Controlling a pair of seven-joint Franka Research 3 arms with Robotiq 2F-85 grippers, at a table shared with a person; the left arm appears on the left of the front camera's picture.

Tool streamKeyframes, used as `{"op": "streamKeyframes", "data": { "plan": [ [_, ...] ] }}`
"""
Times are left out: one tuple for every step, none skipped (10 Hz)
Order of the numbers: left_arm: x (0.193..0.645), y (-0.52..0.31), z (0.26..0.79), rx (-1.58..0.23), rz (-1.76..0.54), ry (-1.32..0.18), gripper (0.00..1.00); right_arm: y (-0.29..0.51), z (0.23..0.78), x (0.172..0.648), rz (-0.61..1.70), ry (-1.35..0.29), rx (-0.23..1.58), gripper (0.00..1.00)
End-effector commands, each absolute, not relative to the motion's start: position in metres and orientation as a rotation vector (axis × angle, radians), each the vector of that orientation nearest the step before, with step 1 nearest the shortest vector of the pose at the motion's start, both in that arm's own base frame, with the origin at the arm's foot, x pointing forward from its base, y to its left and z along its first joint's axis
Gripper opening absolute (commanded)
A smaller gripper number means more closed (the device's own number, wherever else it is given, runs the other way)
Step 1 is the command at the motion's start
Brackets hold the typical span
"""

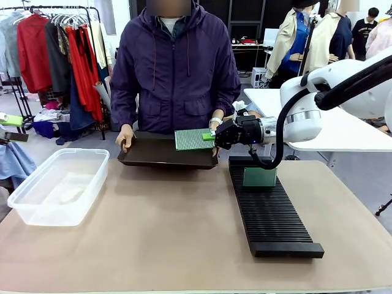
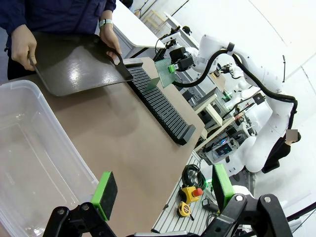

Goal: Sort PCBs into racks and boxes based on the side picked up.
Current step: If the short side of the Blank PCB is picked up, insert it into the PCB Rack ; if the long side is picked up, place it in the Organizing box.

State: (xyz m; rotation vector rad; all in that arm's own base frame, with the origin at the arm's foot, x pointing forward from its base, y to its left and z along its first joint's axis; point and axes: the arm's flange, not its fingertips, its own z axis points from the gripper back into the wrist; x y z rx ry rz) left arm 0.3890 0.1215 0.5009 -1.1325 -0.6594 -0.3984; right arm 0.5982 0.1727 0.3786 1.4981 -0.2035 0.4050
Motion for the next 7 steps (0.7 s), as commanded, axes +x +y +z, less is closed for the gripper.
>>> {"op": "streamKeyframes", "data": {
  "plan": [
    [0.3880,0.1208,0.5027,-1.138,-0.394,-0.658,1.00,0.1735,0.3800,0.5974,0.412,-0.211,1.499,0.00],
    [0.3880,0.1208,0.5027,-1.138,-0.394,-0.658,1.00,0.1735,0.3800,0.5974,0.412,-0.211,1.499,0.00],
    [0.3880,0.1208,0.5027,-1.138,-0.394,-0.658,1.00,0.1735,0.3800,0.5974,0.412,-0.211,1.499,0.00],
    [0.3880,0.1208,0.5027,-1.138,-0.394,-0.658,1.00,0.1735,0.3800,0.5974,0.412,-0.211,1.499,0.00],
    [0.3880,0.1208,0.5027,-1.138,-0.394,-0.658,1.00,0.1735,0.3800,0.5974,0.412,-0.211,1.499,0.00],
    [0.3880,0.1208,0.5027,-1.138,-0.394,-0.658,1.00,0.1727,0.3786,0.5982,0.405,-0.203,1.498,0.00],
    [0.3880,0.1208,0.5027,-1.138,-0.394,-0.658,1.00,0.1704,0.3806,0.5962,0.457,-0.238,1.492,0.00]
  ]
}}
